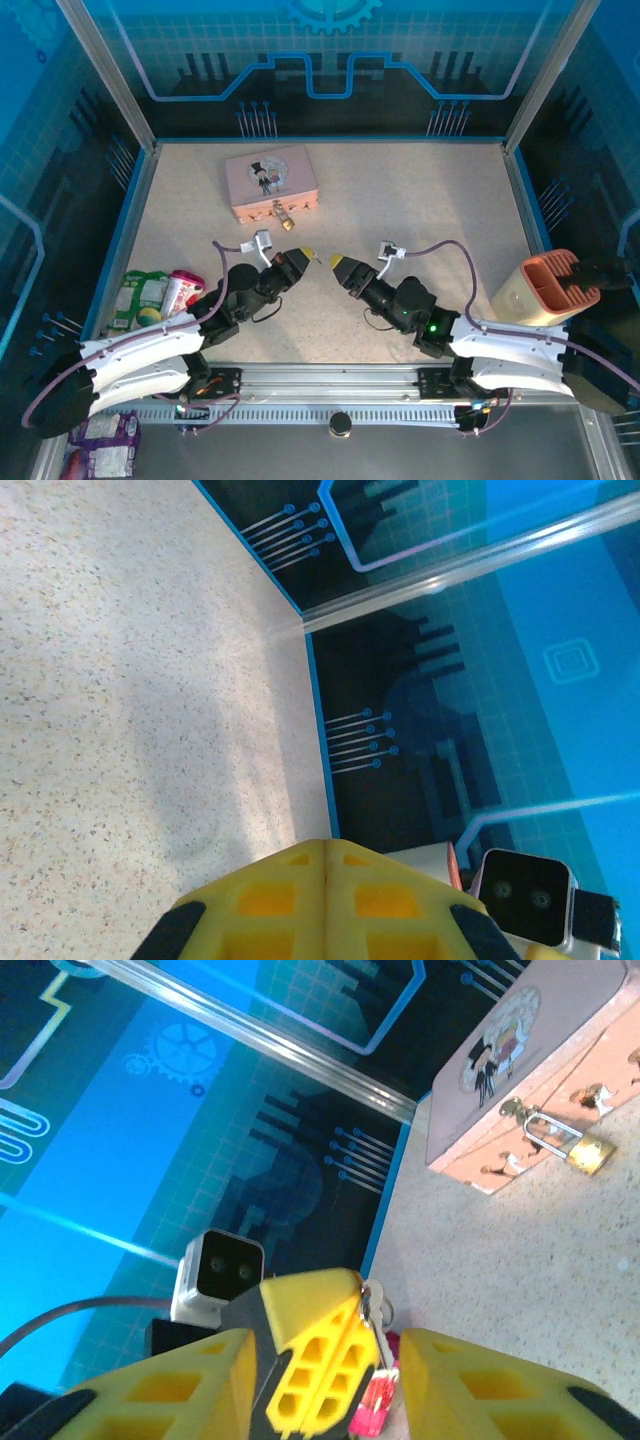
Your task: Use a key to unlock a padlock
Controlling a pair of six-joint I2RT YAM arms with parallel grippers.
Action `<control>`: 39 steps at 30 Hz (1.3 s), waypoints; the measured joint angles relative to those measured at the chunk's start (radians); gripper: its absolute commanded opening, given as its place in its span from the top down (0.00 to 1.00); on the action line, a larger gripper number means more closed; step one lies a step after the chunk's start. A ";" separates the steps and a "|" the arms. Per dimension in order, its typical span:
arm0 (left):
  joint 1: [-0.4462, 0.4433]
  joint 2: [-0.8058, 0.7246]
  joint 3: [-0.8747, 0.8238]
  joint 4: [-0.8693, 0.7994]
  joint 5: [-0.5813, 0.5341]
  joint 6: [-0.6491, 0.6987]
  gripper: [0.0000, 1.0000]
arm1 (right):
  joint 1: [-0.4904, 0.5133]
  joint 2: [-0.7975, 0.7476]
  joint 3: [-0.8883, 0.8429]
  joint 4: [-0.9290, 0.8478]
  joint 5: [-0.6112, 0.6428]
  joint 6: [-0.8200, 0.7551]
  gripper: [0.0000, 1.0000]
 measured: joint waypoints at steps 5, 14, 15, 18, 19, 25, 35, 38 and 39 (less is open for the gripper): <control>-0.077 0.003 0.000 0.001 -0.097 -0.099 1.00 | 0.078 0.111 -0.010 0.153 0.106 0.008 0.56; -0.142 0.055 0.000 0.069 -0.179 -0.216 1.00 | 0.146 0.191 -0.010 0.253 0.241 0.030 0.59; -0.145 0.055 0.000 0.075 -0.186 -0.222 1.00 | 0.147 0.191 -0.010 0.252 0.247 0.037 0.60; -0.151 0.055 0.000 0.092 -0.198 -0.235 1.00 | 0.148 0.190 -0.010 0.249 0.262 0.048 0.64; -0.153 0.056 0.000 0.099 -0.201 -0.236 1.00 | 0.148 0.189 -0.010 0.250 0.266 0.050 0.65; -0.162 0.061 0.000 0.122 -0.202 -0.240 1.00 | 0.148 0.169 -0.010 0.249 0.274 0.055 0.77; -0.164 0.065 0.000 0.129 -0.204 -0.239 1.00 | 0.145 0.163 -0.010 0.227 0.270 0.068 0.81; -0.164 0.065 0.000 0.129 -0.204 -0.239 1.00 | 0.142 0.163 -0.010 0.217 0.265 0.081 0.82; -0.164 0.066 0.000 0.129 -0.204 -0.239 1.00 | 0.139 0.163 -0.010 0.213 0.263 0.085 0.82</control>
